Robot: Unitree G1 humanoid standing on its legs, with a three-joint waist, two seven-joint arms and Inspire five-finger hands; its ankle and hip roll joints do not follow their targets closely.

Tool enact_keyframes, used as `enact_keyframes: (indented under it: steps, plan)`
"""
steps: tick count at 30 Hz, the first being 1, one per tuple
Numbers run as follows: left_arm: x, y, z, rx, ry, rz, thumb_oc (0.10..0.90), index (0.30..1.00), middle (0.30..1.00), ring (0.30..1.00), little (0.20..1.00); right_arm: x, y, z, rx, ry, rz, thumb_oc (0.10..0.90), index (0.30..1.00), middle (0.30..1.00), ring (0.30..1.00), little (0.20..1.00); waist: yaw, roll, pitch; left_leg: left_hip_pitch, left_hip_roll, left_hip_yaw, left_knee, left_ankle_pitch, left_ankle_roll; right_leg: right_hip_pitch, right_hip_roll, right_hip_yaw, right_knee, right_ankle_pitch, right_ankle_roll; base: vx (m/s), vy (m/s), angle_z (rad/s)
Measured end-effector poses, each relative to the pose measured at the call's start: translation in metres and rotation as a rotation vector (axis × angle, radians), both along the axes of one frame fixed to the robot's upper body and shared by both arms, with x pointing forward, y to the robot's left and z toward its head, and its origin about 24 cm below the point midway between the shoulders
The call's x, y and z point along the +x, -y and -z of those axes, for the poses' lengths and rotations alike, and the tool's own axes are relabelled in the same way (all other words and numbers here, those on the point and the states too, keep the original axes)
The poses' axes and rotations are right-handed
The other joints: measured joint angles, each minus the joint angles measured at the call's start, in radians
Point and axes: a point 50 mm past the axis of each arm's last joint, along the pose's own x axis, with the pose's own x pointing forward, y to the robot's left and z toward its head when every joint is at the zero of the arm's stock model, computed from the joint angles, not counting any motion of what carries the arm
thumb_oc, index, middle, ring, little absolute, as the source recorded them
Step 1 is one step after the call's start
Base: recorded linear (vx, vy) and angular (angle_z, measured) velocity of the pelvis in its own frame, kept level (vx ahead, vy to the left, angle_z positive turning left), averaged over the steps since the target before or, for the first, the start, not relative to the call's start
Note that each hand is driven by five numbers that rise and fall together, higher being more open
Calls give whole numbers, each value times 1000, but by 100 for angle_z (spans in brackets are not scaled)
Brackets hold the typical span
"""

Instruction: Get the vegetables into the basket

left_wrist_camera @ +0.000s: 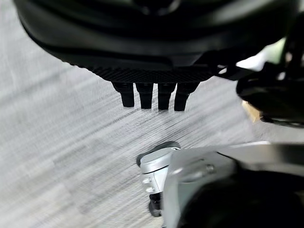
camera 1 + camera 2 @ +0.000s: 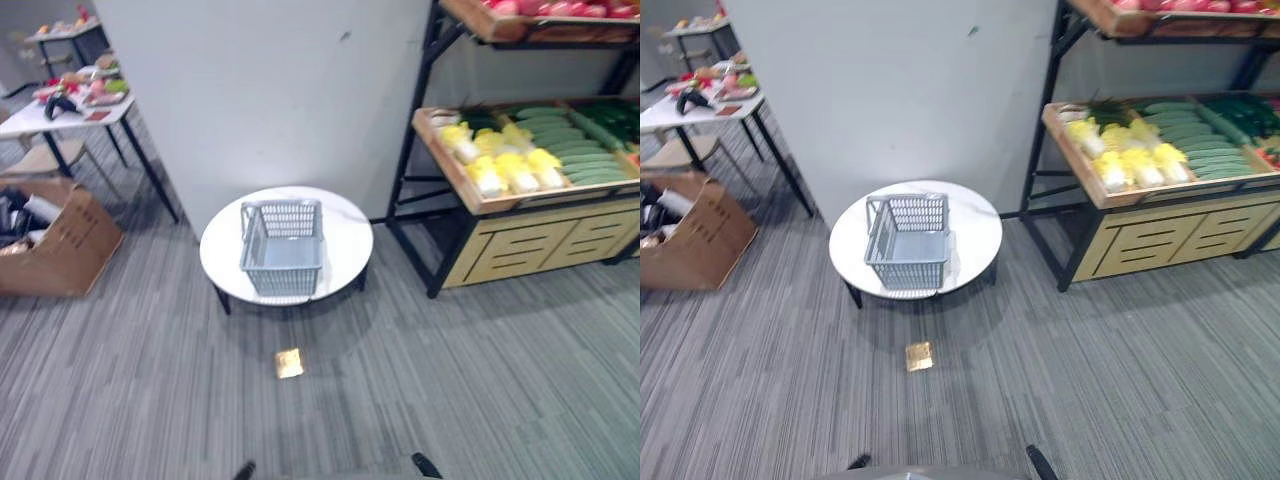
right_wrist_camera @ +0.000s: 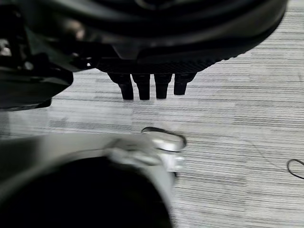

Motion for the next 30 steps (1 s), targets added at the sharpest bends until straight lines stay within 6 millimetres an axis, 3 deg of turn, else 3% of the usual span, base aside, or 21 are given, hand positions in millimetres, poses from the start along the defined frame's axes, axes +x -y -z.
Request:
enact_keyframes:
  steps: [4,14,30]
  plan:
    - [20,0,-2,-3,59,45,900,1000,1000,1000,1000,1,-1,0,11,6,3,900,1000,1000,1000,1000,-5,1,1,69,-1,3,-122,60,2,55,3,6,-98,53,-5,-12,6,-4]
    - [51,7,-7,-37,177,20,900,1000,1000,1000,1000,42,-13,-6,55,137,-19,900,1000,1000,1000,1000,-9,-16,23,96,-2,2,-137,60,-3,118,2,6,-191,95,-8,-12,-2,0]
    - [55,6,-9,-33,190,24,900,1000,1000,1000,1000,43,-15,-6,71,145,9,900,1000,1000,1000,1000,-10,-20,36,99,-2,4,-137,59,-5,120,2,6,-192,95,-8,0,0,0]
